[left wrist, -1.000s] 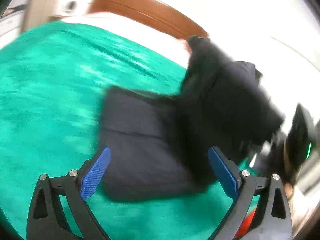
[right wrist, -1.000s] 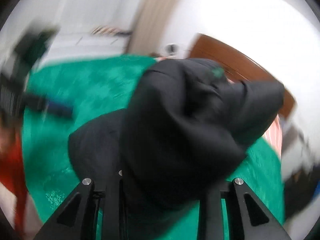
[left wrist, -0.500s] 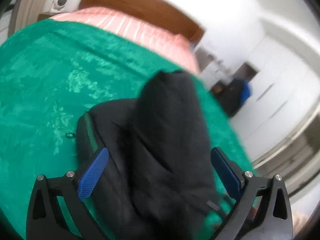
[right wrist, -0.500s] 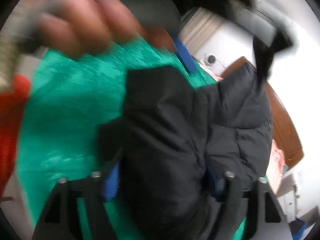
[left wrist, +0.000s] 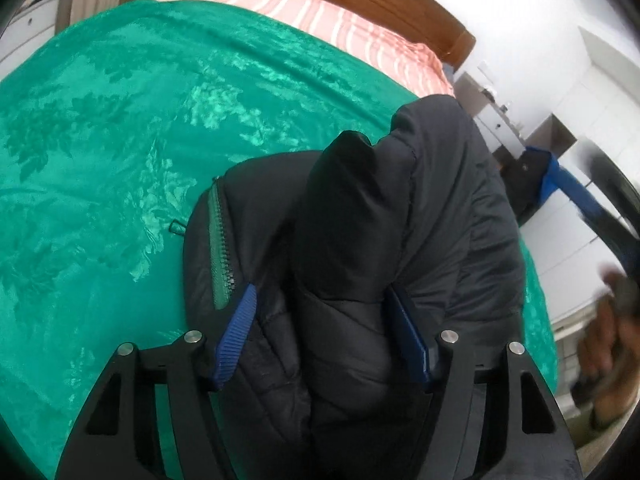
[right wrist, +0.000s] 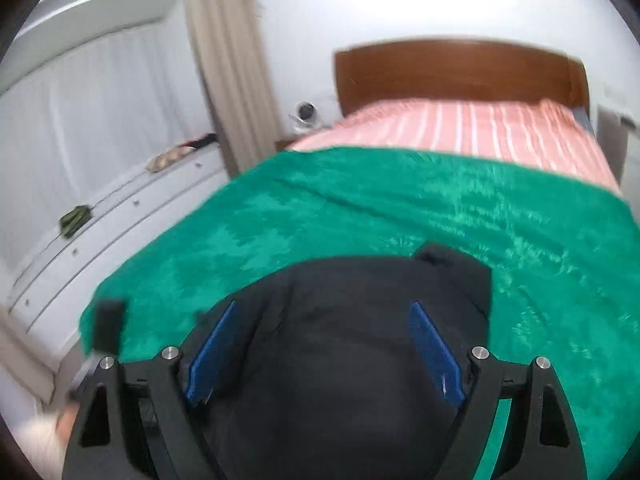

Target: Fold large clothes

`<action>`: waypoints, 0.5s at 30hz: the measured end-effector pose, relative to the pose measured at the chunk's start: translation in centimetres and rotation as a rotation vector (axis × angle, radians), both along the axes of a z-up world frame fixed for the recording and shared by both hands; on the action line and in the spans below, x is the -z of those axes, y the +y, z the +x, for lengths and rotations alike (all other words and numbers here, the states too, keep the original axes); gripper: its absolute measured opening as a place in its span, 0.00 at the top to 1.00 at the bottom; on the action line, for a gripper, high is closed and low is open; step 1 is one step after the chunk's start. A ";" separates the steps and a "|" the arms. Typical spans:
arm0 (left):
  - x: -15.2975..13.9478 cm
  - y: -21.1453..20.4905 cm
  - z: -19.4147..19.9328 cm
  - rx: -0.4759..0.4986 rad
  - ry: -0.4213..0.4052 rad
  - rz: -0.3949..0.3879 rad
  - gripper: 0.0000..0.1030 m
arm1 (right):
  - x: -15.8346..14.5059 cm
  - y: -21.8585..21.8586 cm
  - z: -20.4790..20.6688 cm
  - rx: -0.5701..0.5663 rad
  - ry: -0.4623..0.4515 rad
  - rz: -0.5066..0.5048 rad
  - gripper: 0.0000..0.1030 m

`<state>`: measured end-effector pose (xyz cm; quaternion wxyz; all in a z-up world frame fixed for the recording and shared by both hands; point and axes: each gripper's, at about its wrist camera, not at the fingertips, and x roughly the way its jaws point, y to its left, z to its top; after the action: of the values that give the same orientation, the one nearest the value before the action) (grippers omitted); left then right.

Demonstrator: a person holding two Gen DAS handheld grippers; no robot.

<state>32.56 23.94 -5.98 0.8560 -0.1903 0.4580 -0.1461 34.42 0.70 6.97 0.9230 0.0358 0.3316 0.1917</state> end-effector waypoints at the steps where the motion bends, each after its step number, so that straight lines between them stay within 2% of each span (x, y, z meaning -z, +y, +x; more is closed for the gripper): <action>1: 0.5 0.0 0.5 -0.001 0.003 -0.005 0.32 | 1.5 -0.1 1.4 0.005 0.036 -0.008 0.17; 3: 1.3 0.2 1.0 -0.005 0.007 -0.014 0.31 | 5.9 1.0 4.9 0.015 0.167 -0.060 0.13; 5: 2.2 0.5 1.6 -0.023 0.005 -0.007 0.31 | 9.8 2.2 7.3 0.041 0.237 -0.126 0.10; 10: 3.6 0.6 3.6 -0.031 0.023 -0.029 0.30 | 12.6 2.4 9.1 0.071 0.263 -0.174 0.07; 15: 3.5 -0.6 3.7 -0.023 0.021 0.026 0.30 | 13.5 0.9 8.2 0.074 0.230 -0.116 0.06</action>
<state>36.24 23.35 -9.50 0.8551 -0.1858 0.4668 -0.1283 42.66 1.58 -6.54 0.8858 0.0163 0.4443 0.1326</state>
